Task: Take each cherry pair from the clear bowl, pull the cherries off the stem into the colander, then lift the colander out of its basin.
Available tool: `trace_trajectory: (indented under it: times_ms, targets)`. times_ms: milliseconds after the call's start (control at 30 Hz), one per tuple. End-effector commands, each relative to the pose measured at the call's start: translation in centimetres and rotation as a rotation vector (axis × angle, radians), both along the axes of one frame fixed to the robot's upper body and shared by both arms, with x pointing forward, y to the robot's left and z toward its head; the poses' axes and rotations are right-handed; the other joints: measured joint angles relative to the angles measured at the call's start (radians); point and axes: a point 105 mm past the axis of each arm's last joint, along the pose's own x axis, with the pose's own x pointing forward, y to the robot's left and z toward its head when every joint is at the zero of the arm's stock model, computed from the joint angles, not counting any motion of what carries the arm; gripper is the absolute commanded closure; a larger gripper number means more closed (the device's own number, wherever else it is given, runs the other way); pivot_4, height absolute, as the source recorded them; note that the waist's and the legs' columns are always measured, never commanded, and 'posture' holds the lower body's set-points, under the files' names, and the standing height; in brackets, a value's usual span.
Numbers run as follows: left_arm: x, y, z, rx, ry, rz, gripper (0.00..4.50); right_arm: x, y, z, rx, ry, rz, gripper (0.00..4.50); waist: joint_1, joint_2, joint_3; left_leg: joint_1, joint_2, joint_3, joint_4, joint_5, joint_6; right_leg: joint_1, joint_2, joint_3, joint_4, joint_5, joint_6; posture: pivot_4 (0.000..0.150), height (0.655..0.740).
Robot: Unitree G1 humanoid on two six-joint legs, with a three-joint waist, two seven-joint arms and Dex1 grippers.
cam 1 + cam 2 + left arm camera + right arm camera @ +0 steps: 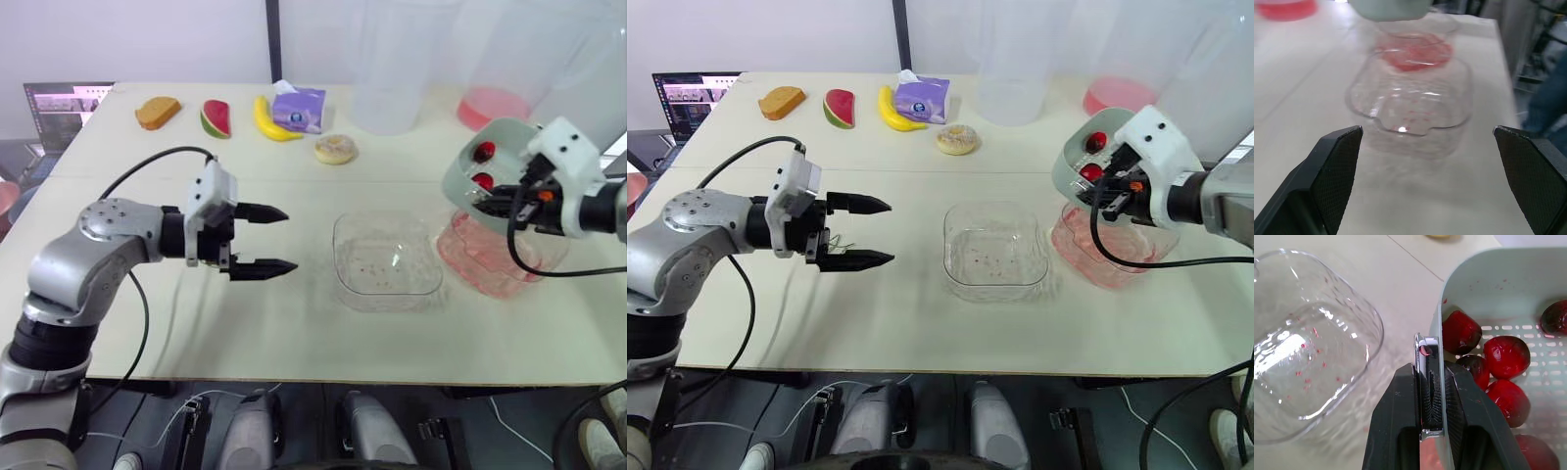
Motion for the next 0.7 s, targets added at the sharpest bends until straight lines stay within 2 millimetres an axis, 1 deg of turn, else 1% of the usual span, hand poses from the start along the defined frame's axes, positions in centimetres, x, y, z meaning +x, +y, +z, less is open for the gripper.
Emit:
trace_trajectory:
  times_ms: [33, 100, 233, 367, 467, 533, 700]
  targets:
    - [0.3, 0.1, 0.3, -0.039, -0.028, 0.093, 0.00, 2.5, 2.0, 0.8, -0.029, -0.065, 0.070, 4.32, -0.005, 0.000, 0.000, 0.000, 0.000, 0.000, 0.000, 0.000, 0.000, 0.000, 0.000, 0.000, 0.000, 0.000, 0.000, 0.150, 0.7400]
    - [0.2, -0.1, 0.3, -0.062, -0.027, 0.115, 0.00, 3.6, 2.6, 0.4, -0.045, -0.053, 0.089, 4.32, -0.011, 0.000, 0.000, 0.001, 0.001, 0.001, 0.000, 0.000, 0.000, -0.001, 0.000, 0.001, 0.000, 0.000, 0.000, 0.150, 0.7400]
    - [0.2, -0.2, 0.3, -0.106, -0.028, 0.188, 0.00, 6.2, 3.8, -0.9, -0.054, -0.021, 0.103, 4.32, -0.003, 0.000, 0.000, -0.001, 0.001, 0.001, 0.000, 0.000, 0.000, -0.003, 0.000, 0.001, 0.002, 0.000, 0.000, 0.150, 0.7400]
    - [-0.5, -0.4, 0.1, -0.121, -0.016, 0.204, 0.00, 8.0, 4.3, -2.3, -0.044, 0.029, 0.098, 4.32, 0.003, 0.000, 0.000, -0.001, 0.000, 0.001, 0.000, 0.000, 0.000, -0.002, -0.002, 0.001, 0.002, 0.000, 0.000, 0.150, 0.7400]
    - [-0.8, -0.3, 0.0, -0.116, -0.010, 0.205, 0.00, 8.5, 4.8, -3.3, -0.017, 0.075, 0.106, 4.32, 0.003, 0.000, 0.000, -0.001, 0.000, 0.001, 0.000, 0.000, 0.000, -0.002, -0.002, 0.000, 0.002, 0.000, 0.000, 0.150, 0.7400]
    - [-0.9, -0.2, 0.0, -0.116, -0.008, 0.208, 0.00, 8.9, 5.0, -3.6, 0.010, 0.088, 0.106, 4.32, 0.002, 0.000, 0.000, -0.001, 0.000, 0.001, 0.000, 0.000, -0.001, -0.002, -0.002, 0.000, 0.002, 0.000, 0.000, 0.150, 0.7400]
    - [-1.0, -0.2, 0.0, -0.116, -0.004, 0.203, 0.00, 9.8, 5.0, -4.6, 0.035, 0.100, 0.081, 4.32, -0.002, 0.000, 0.000, -0.001, 0.000, 0.001, 0.000, 0.000, -0.001, -0.003, -0.002, 0.000, 0.002, 0.000, 0.000, 0.150, 0.7400]
